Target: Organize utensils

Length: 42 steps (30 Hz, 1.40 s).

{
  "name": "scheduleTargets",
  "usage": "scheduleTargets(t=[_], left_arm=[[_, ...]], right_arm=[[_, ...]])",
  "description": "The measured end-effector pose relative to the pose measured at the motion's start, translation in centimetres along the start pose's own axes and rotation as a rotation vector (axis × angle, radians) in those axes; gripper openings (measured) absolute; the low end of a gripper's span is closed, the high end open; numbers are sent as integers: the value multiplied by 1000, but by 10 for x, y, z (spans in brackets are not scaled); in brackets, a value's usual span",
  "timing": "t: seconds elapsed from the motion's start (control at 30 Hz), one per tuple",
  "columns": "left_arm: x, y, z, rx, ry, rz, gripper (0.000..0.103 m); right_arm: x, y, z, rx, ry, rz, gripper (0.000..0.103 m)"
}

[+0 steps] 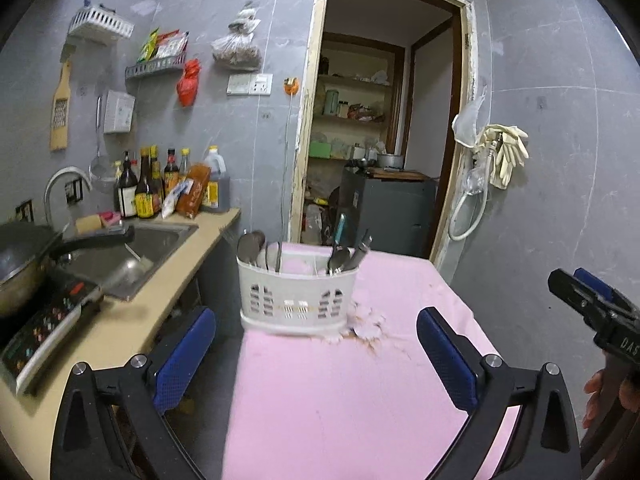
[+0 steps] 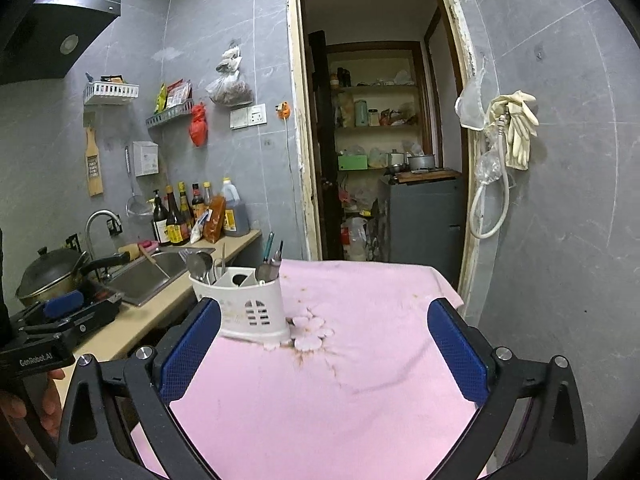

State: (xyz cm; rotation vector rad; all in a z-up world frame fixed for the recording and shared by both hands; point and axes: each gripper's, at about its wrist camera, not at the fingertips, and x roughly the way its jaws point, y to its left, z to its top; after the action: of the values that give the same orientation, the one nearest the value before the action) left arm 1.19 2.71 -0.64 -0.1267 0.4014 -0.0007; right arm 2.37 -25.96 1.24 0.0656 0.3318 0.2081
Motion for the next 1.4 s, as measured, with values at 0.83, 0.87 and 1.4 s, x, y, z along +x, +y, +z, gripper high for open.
scheduleTargets(t=[0.83, 0.87, 1.4], left_arm=[[-18, -9, -22, 6, 11, 46, 102], [-19, -9, -23, 6, 10, 44, 102], [-18, -10, -23, 4, 10, 45, 102]], right_arm=[[-13, -11, -21, 9, 46, 3, 102], [-13, -11, -21, 9, 45, 3, 102], [-10, -8, -21, 7, 49, 2, 102]])
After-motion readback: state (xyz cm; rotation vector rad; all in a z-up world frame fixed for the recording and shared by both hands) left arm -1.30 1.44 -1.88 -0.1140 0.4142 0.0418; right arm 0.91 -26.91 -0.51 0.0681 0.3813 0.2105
